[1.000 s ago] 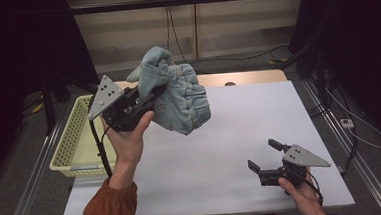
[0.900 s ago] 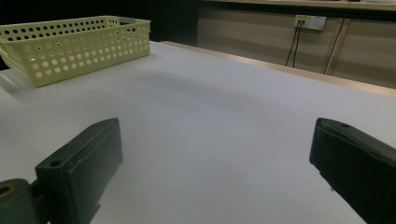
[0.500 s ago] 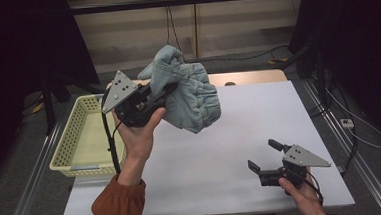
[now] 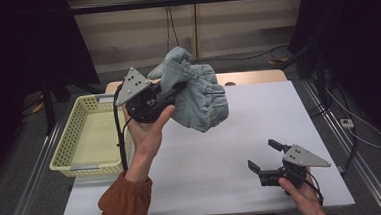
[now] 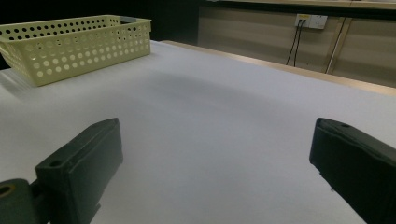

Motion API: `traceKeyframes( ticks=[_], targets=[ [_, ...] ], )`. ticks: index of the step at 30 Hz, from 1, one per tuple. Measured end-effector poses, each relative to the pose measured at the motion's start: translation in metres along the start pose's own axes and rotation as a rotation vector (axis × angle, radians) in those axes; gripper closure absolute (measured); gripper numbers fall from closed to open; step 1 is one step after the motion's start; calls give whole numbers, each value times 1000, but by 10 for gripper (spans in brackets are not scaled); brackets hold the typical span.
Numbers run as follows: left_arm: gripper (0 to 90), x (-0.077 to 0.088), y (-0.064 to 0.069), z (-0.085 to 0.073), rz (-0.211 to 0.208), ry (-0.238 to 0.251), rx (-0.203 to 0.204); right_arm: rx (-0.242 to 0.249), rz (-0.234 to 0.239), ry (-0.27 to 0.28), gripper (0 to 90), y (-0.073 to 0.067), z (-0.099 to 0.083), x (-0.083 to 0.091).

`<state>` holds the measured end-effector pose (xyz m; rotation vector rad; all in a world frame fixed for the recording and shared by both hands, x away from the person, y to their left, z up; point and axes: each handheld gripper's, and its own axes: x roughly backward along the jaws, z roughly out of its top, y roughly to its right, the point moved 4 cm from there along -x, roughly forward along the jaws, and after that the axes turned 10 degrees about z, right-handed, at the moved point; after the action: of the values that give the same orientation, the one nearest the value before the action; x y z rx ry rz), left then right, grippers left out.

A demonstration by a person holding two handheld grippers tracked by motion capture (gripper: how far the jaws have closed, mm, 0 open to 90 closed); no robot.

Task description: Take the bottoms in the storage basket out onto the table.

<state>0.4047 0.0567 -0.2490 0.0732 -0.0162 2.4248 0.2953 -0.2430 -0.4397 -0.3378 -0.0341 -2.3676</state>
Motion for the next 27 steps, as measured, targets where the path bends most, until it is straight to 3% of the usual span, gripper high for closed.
traceKeyframes(
  ticks=[16, 22, 27],
  targets=[
    [707, -26, 12, -14, -26, -62, 12, -1, -1, -1, 28, 0, 0, 1],
    [707, -35, 12, -25, -28, -100, 16, -1, -1, 0, 28, 0, 0, 1],
    [707, -38, 9, -34, -14, -112, 43, 1, 0, 1, 28, 0, 0, 1]
  ],
)
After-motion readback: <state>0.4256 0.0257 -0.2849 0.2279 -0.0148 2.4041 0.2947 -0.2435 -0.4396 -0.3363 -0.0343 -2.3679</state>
